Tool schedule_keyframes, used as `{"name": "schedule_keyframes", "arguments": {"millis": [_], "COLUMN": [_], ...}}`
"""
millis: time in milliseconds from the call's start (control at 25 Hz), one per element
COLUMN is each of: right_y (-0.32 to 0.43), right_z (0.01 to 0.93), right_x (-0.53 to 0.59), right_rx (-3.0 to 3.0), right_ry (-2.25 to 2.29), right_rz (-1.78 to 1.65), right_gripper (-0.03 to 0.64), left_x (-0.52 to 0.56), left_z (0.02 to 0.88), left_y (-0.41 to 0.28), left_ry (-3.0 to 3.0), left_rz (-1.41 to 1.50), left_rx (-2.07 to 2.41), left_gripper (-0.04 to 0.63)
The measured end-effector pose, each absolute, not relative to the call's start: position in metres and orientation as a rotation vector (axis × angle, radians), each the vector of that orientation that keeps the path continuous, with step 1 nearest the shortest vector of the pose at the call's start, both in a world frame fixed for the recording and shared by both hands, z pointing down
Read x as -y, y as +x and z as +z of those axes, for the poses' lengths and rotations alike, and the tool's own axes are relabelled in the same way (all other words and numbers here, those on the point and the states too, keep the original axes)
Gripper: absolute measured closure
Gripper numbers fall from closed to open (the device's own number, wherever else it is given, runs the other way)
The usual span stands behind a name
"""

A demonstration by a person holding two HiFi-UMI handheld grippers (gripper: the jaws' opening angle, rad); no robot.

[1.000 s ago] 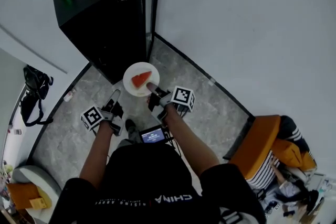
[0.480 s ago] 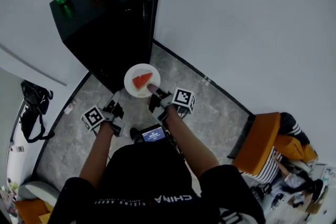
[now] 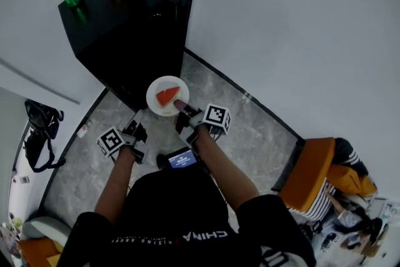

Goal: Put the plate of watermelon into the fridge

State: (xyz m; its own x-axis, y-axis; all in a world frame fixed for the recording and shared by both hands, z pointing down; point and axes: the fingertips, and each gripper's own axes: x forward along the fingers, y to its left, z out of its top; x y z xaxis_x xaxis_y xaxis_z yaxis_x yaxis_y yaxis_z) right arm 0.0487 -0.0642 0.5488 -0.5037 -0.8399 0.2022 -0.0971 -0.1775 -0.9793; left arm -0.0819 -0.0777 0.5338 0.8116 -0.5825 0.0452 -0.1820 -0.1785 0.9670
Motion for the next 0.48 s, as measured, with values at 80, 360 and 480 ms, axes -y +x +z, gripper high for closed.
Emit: {"name": "schedule_keyframes", "arguments": {"millis": [80, 360, 480], "right_y": [0.047, 0.066, 0.077], "right_z": [0.551, 0.559, 0.557], "right_x": [0.075, 0.109, 0.129], "right_rx": [-1.544, -1.614, -1.66], "right_ry": [-1.07, -1.005, -0.97], "right_rz": [-1.757, -1.864, -1.894], "right_gripper": [0.586, 0.586, 0.586], "left_x": [0.088, 0.12, 0.132], "left_z": [0.54, 0.547, 0.543], "left_y": [-0.083, -0.06, -0.048], "left_ry": [1.731, 1.697, 1.693], "left_rz": [-0.404, -0.464, -0.478], "left_rx": [0.623, 0.723, 0.763], "left_gripper": [0.534, 0.534, 0.534]}}
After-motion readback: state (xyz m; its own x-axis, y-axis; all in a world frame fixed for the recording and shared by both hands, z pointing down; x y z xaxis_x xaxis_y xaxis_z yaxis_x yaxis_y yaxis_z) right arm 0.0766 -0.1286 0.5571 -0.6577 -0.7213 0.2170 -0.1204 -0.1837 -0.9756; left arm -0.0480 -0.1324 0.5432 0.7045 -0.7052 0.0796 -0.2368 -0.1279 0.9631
